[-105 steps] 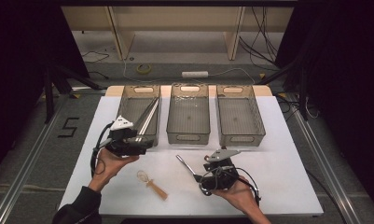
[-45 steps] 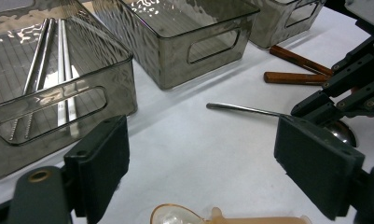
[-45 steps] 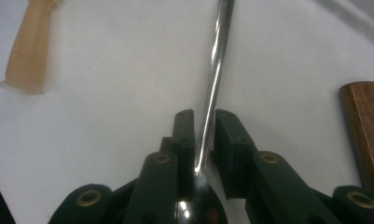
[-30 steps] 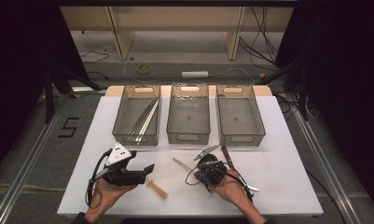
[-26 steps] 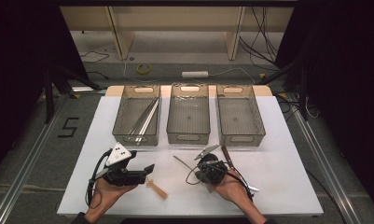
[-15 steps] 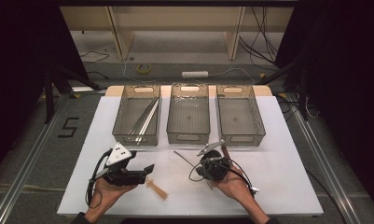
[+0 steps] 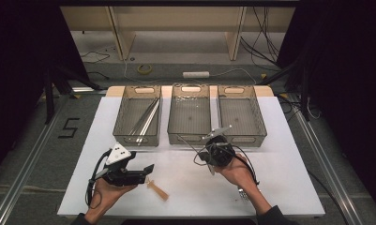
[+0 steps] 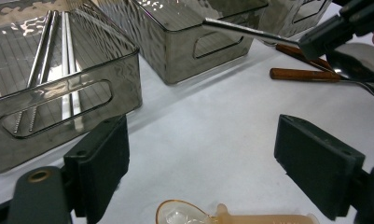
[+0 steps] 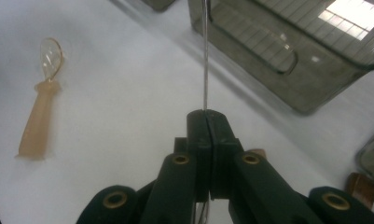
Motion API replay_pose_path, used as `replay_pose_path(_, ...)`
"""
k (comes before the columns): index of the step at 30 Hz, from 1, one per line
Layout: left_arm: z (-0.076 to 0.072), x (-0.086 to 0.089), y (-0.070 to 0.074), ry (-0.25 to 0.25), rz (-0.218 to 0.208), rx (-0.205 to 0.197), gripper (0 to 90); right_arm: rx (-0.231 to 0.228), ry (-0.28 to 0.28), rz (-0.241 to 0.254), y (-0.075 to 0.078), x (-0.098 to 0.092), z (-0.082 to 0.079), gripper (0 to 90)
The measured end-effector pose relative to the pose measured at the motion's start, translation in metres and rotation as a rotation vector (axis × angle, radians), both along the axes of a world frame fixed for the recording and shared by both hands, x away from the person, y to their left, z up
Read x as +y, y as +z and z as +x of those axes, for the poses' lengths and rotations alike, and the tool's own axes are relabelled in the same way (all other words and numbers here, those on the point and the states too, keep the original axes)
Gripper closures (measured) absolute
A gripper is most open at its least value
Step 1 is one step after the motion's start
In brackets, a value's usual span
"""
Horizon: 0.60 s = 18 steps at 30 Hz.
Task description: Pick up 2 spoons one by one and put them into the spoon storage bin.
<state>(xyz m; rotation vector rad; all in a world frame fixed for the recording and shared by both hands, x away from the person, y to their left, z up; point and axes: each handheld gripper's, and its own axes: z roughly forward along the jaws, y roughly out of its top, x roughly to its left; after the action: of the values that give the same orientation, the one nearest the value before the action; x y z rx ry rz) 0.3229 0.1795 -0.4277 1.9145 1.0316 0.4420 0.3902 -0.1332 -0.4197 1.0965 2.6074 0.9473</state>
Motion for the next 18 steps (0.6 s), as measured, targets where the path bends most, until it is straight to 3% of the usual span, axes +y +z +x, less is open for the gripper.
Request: replay_pose_path(18,0.0,0.001,0.001,-0.004,0.005,0.004,17.5,-0.04,-0.057,0.01,0.026,0.014,0.049,90.0)
